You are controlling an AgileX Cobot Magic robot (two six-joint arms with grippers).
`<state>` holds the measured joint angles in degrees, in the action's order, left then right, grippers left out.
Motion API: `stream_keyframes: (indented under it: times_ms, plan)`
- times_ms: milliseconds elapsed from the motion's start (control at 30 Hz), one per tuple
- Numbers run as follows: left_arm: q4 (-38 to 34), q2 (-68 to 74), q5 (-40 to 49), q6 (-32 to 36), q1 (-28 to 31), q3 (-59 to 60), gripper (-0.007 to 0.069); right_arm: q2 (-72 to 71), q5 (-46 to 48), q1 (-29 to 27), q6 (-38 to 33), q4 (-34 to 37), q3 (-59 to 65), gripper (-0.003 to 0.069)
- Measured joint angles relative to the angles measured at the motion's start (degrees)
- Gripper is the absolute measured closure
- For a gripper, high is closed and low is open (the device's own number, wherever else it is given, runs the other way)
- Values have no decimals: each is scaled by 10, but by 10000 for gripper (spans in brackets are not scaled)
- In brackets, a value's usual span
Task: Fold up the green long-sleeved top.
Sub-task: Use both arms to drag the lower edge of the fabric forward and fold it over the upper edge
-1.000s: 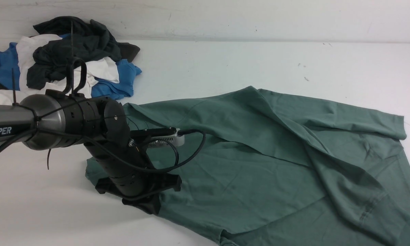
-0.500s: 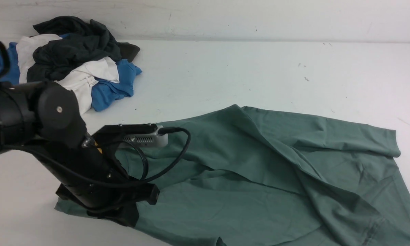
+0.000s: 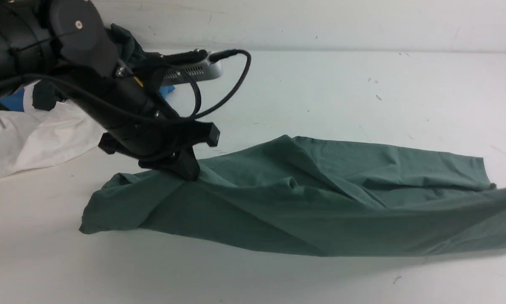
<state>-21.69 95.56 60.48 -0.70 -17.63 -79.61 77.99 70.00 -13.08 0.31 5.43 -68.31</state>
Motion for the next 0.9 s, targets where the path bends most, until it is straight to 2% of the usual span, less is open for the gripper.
stream_keyframes:
  times_ms: [167,467,567,733,900]
  plan:
    - [-20,119,-1,-2,44,-113,615,153,-46,0,-3,11,-96,638]
    - [-27,290,-37,-2,55,-245,615,346,-164,0,-3,75,-204,636]
    - [-27,323,-45,-2,57,-278,606,395,-192,0,1,81,-222,613]
    - [-25,339,-58,-2,59,-296,544,429,-211,1,2,68,-236,506]
    - [-5,331,-50,-2,73,-326,382,427,-181,1,2,46,-291,302]
